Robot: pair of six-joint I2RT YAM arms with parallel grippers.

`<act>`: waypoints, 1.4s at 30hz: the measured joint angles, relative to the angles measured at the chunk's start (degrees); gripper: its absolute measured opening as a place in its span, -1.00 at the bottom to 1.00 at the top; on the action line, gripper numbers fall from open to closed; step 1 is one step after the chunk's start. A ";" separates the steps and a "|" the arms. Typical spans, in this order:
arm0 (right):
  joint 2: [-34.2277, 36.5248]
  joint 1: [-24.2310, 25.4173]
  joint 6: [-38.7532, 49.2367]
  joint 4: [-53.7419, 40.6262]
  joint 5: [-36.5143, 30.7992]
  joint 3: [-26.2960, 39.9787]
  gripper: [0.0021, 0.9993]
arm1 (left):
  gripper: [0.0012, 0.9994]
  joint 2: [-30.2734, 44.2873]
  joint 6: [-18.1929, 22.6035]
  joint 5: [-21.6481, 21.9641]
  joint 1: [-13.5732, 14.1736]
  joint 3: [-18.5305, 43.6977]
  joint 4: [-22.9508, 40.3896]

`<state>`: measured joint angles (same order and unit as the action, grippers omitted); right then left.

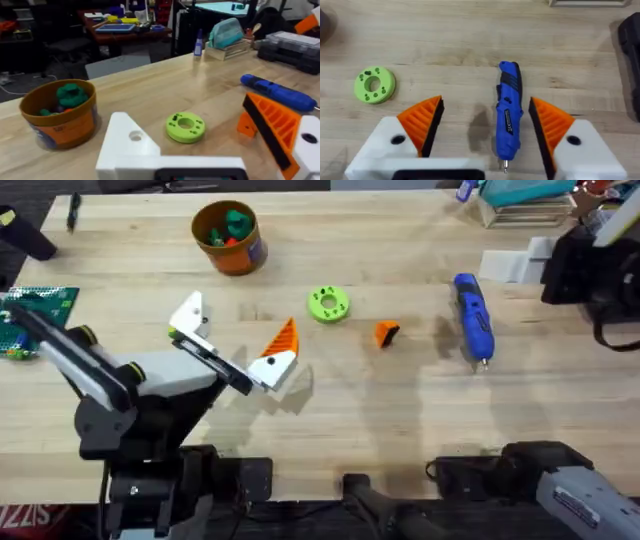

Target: Pick up the gripper from the table and insert it into the empty holder that is missing its gripper. Then pick up a screw, insert it into the mounting hole, and use the screwdriver to tighten it. Finally, clean up the table by picking up the vegetable and placing it into the bucket.

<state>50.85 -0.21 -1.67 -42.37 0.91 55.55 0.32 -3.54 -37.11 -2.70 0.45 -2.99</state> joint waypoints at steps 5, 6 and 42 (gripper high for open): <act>0.00 0.00 0.00 0.00 0.02 0.00 0.99 | 0.97 -0.05 -0.34 -4.38 0.32 0.00 4.85; 0.00 0.00 0.00 0.00 0.00 0.00 0.99 | 0.97 -0.05 -0.39 -5.51 0.31 0.01 6.18; 0.00 0.00 -0.02 -0.45 2.01 0.00 0.99 | 0.97 -0.01 3.58 -20.14 0.32 0.15 8.59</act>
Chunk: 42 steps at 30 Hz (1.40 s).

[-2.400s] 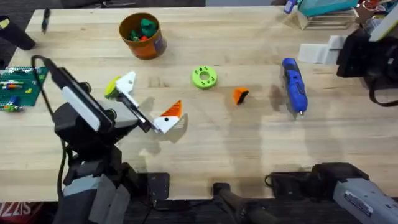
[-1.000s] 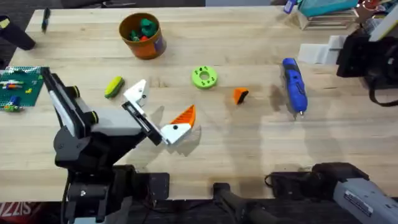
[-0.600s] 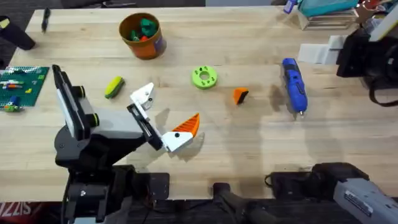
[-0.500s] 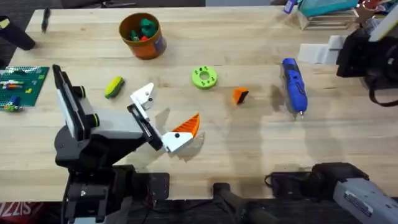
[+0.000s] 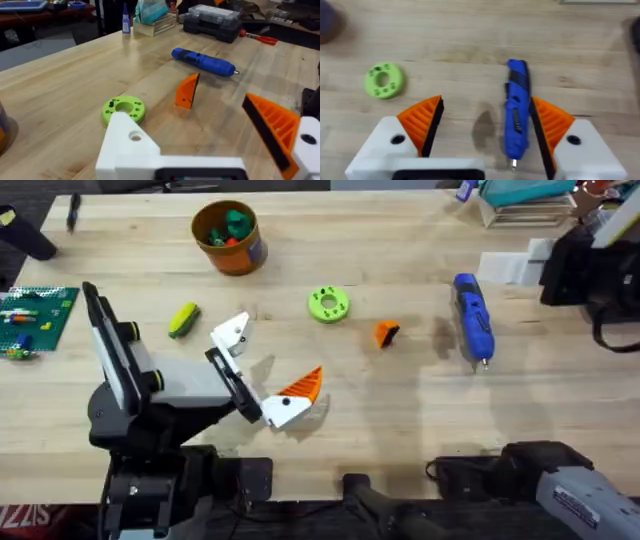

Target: Pick up the gripper from the table and insert it into the empty holder that is missing its gripper. Then pick up a screw, insert it into the mounting hole, and use the screwdriver to tighten it. Finally, clean up the table by picking up the vegetable and placing it into the bucket.

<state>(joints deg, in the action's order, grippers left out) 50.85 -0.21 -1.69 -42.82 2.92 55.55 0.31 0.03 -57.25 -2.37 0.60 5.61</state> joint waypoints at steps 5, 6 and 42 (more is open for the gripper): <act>1.31 -0.35 -0.04 0.45 8.59 0.15 0.99 | 0.97 -0.01 0.02 -0.01 0.00 0.00 0.00; 2.02 -0.64 -0.04 0.14 9.63 0.22 0.99 | 0.97 -0.02 0.02 -0.01 0.00 0.00 0.00; 29.65 -31.19 -10.34 -6.85 -1.59 6.45 0.99 | 0.97 0.01 0.22 -0.03 -0.02 0.00 0.00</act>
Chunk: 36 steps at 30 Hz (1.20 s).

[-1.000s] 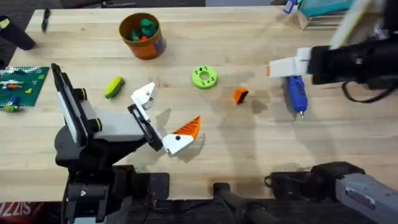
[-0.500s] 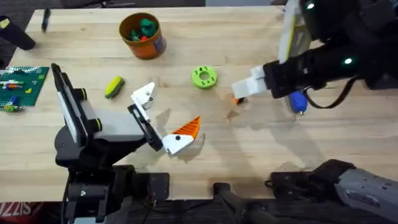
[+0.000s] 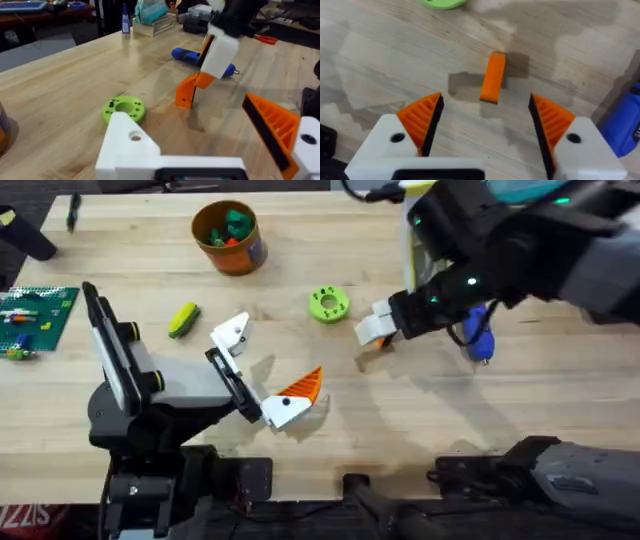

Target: Pick up the gripper from the table and insert it into the empty holder that is missing its gripper. Then pick up a screw, insert it into the mounting hole, and use the screwdriver to tighten it. Finally, clean up the table by picking up the vegetable and placing it into the bucket.

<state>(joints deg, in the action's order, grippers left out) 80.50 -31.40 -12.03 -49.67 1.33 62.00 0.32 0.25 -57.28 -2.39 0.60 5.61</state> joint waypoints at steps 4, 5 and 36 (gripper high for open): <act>3.93 0.00 0.00 0.24 -0.42 0.00 0.99 | 0.97 0.00 0.00 0.00 0.02 0.00 0.00; 4.61 0.00 0.00 0.24 -0.45 0.00 0.99 | 0.97 -0.01 0.00 0.00 0.02 0.00 0.00; 2.00 0.00 -0.80 -6.11 -0.64 6.54 -0.44 | 0.97 -0.02 0.00 0.00 0.02 0.00 0.00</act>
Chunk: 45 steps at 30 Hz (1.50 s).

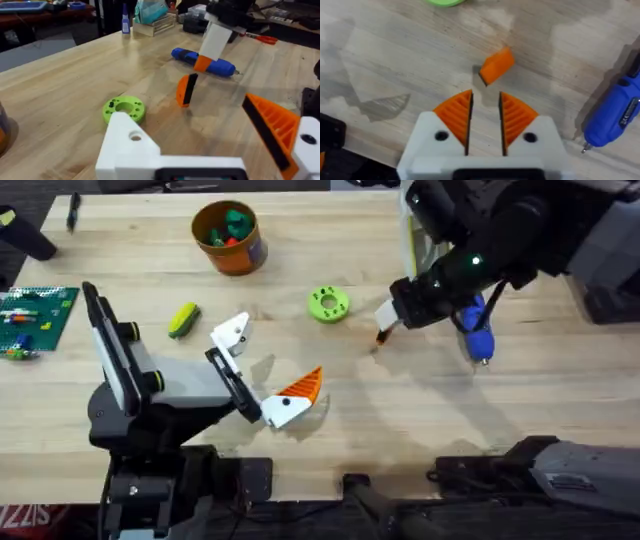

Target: Pick up the gripper from the table and insert it into the empty holder that is missing its gripper. Then pick up a screw, insert it into the mounting hole, and use the screwdriver to tighten it. Finally, clean up the table by picking up the vegetable and placing it into the bucket.

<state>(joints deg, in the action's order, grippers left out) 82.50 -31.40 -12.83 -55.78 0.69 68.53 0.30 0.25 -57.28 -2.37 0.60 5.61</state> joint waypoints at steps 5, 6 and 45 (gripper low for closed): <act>-0.38 -0.22 -2.92 -0.75 0.00 0.00 0.26 | 0.97 0.02 0.00 0.00 -0.01 0.00 0.00; -0.72 -0.22 -4.03 -0.84 0.00 0.00 0.43 | 0.97 0.02 0.00 0.00 0.00 0.00 0.00; 6.87 -0.31 -47.11 6.27 -4.86 0.00 0.99 | 0.97 0.00 0.00 0.00 0.00 0.00 0.00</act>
<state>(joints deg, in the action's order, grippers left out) 89.37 -31.70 -59.94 -49.51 -4.17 68.53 0.30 0.25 -57.28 -2.37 0.60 5.61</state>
